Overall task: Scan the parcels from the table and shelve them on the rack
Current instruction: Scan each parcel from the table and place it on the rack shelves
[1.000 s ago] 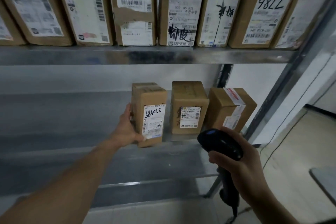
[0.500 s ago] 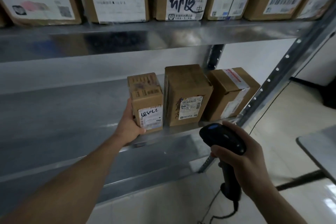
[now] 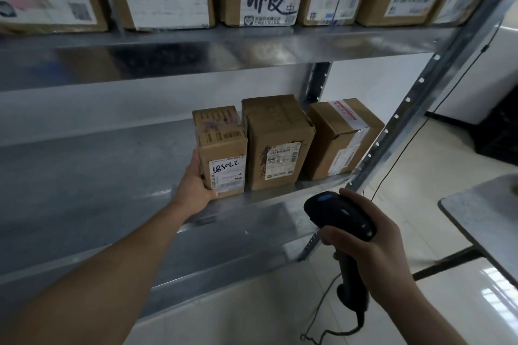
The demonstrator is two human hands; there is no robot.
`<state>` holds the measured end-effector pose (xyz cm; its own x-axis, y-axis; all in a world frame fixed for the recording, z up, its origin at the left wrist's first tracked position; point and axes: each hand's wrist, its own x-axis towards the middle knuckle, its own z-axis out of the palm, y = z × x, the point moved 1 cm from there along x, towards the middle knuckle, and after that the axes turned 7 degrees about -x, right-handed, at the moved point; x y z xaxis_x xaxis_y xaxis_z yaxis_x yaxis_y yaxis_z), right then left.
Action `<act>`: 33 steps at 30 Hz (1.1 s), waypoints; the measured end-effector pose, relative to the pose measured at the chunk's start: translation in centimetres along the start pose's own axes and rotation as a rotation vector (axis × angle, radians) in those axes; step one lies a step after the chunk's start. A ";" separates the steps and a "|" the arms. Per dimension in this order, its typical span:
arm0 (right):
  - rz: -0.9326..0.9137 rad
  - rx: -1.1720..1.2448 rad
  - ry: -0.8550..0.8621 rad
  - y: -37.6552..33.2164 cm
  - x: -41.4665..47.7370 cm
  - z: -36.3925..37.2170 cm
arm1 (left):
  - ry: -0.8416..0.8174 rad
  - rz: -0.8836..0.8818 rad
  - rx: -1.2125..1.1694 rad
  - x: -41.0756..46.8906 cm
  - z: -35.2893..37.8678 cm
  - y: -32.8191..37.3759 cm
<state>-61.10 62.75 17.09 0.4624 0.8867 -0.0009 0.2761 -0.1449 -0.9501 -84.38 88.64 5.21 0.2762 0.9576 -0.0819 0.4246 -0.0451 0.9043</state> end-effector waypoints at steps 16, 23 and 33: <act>-0.046 0.039 -0.038 1.5 -5.1 -8.0 | 0.242 -0.241 0.357 -9.4 3.7 3.1; -0.102 0.076 -0.011 3.2 -7.7 -15.7 | 0.120 -0.069 0.443 -15.7 13.4 9.8; -0.085 0.102 0.294 6.7 -12.6 -30.6 | -0.196 0.350 0.663 -19.3 31.3 22.2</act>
<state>-39.29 37.16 20.31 0.6692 0.7266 0.1560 0.2449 -0.0175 -0.9694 -53.30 60.21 13.79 0.6106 0.7912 0.0340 0.6948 -0.5559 0.4563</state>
